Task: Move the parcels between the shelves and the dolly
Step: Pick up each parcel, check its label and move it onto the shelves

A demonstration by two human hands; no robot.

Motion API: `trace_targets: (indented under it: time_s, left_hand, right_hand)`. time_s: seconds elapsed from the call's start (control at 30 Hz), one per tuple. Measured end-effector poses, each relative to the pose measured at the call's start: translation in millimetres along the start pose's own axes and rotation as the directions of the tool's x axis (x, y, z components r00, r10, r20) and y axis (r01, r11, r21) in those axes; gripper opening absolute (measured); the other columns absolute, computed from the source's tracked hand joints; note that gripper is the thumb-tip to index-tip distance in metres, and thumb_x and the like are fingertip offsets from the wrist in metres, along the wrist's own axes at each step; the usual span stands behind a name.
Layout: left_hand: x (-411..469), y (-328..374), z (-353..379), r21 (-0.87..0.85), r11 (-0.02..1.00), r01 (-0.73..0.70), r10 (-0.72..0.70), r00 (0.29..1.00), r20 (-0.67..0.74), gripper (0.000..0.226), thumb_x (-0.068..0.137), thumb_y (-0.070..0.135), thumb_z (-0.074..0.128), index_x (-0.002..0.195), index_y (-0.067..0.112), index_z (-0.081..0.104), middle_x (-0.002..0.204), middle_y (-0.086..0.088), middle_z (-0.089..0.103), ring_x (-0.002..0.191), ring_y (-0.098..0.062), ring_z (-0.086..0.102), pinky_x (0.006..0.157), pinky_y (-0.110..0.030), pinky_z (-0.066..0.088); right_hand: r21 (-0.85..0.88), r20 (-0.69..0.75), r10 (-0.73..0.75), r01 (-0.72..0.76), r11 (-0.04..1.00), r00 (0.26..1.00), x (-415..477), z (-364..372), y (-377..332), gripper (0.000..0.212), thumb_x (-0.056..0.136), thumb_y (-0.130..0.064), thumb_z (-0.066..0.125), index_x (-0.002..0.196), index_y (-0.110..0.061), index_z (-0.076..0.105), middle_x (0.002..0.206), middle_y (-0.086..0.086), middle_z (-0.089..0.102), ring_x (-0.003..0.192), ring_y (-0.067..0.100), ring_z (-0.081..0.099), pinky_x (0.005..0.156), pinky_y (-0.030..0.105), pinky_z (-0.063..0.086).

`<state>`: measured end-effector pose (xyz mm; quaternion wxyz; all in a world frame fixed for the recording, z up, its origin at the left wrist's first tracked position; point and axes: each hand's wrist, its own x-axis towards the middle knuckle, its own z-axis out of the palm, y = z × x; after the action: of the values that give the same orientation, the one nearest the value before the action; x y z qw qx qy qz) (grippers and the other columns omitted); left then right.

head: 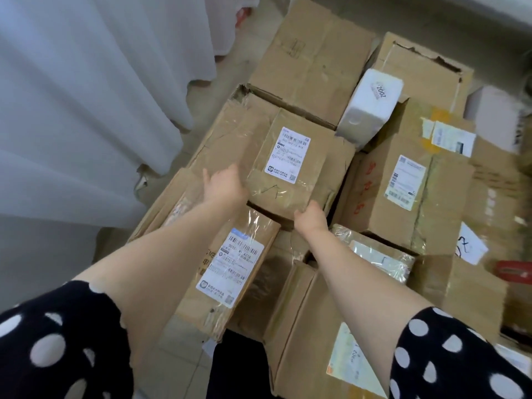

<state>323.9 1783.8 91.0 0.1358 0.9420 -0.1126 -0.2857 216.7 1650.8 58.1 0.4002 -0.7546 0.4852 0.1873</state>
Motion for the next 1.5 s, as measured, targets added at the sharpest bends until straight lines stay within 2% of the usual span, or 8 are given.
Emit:
trace_targets:
  time_s: [0.17,0.3,0.4,0.53,0.67,0.83,1.13,1.5]
  left_hand:
    - [27,28,14,0.135,0.991,0.017,-0.042,0.982,0.184,0.063,0.091,0.011,0.037,0.15,0.011,0.014,0.092,-0.005,0.061,0.115,-0.027,0.054,0.113,-0.055,-0.012]
    - [37,46,23,0.082,0.996,0.042,-0.059,0.974,0.219,0.064,0.092,0.014,0.044,0.15,0.008,0.017,0.127,-0.01,0.056,0.124,-0.029,0.048,0.116,-0.051,0.011]
    - [39,57,28,-0.006,1.0,0.026,-0.024,0.988,0.152,0.043,0.089,0.014,0.051,0.13,0.003,0.044,0.119,-0.012,0.059,0.109,-0.032,0.055,0.088,-0.035,0.043]
    - [31,68,34,0.023,1.0,-0.002,-0.003,0.982,0.187,0.008,0.088,0.014,0.052,0.093,0.008,0.055,0.102,-0.012,0.062,0.089,-0.03,0.056,0.07,-0.031,0.042]
    - [22,64,34,-0.008,1.0,-0.016,0.017,0.961,0.276,0.031,0.088,0.012,0.046,0.115,0.006,0.059,0.108,-0.013,0.064,0.101,-0.031,0.059,0.084,-0.036,0.05]
    - [-1,18,11,0.169,0.982,0.08,-0.087,0.996,0.032,0.054,0.087,0.012,0.047,0.14,0.011,0.039,0.145,-0.012,0.039,0.136,-0.031,0.031,0.115,-0.047,0.021]
    - [-59,-73,-24,-0.041,0.711,0.702,-0.699,0.712,0.062,0.111,0.079,0.048,0.071,0.152,0.019,-0.008,0.158,-0.016,-0.011,0.146,-0.03,-0.015,0.111,-0.066,0.002]
    - [-65,-125,-17,-0.201,0.586,0.785,-0.774,0.615,0.149,0.099,0.075,0.064,0.065,0.148,0.013,0.022,0.142,-0.024,0.029,0.13,-0.041,0.029,0.105,-0.051,0.033]
  right_hand:
    - [0.087,0.026,0.029,-0.031,0.996,0.999,26,3,3,0.037,0.096,-0.015,0.05,0.13,-0.002,0.045,0.129,0.016,0.056,0.12,0.032,0.052,0.097,0.033,0.04]
    - [0.179,0.029,0.033,-0.037,0.983,0.999,41,-6,6,0.037,0.093,-0.012,0.054,0.128,-0.006,0.048,0.125,0.012,0.058,0.114,0.029,0.055,0.097,0.032,0.043]
    - [0.238,-0.003,0.048,-0.046,0.97,0.999,49,-25,11,0.038,0.09,-0.014,0.056,0.128,-0.009,0.051,0.123,0.01,0.06,0.112,0.028,0.057,0.097,0.033,0.045]
    - [0.194,-0.016,0.063,-0.059,0.979,0.998,53,-45,21,0.041,0.089,-0.022,0.061,0.126,-0.007,0.051,0.121,0.01,0.061,0.11,0.028,0.058,0.094,0.033,0.046]
    - [-0.02,-0.075,0.062,-0.064,0.998,0.995,41,-48,23,0.053,0.092,-0.024,0.058,0.137,-0.006,0.037,0.137,0.014,0.046,0.124,0.033,0.046,0.101,0.035,0.039]
    - [-0.288,-0.064,-0.412,0.378,0.88,0.909,-3,-34,-4,0.04,0.093,-0.007,0.047,0.133,-0.014,0.05,0.133,0.007,0.05,0.12,0.027,0.046,0.095,0.033,0.038]
    - [-0.558,0.282,-0.241,0.364,0.746,0.928,-48,28,-22,0.055,0.096,-0.023,0.051,0.146,-0.021,0.029,0.142,0.008,0.038,0.131,0.032,0.033,0.092,0.041,0.043]
    - [-0.413,0.187,-0.24,0.298,0.86,0.952,-66,50,-39,0.057,0.093,-0.016,0.053,0.144,-0.019,0.029,0.146,0.014,0.025,0.121,0.037,0.043,0.088,0.038,0.045]
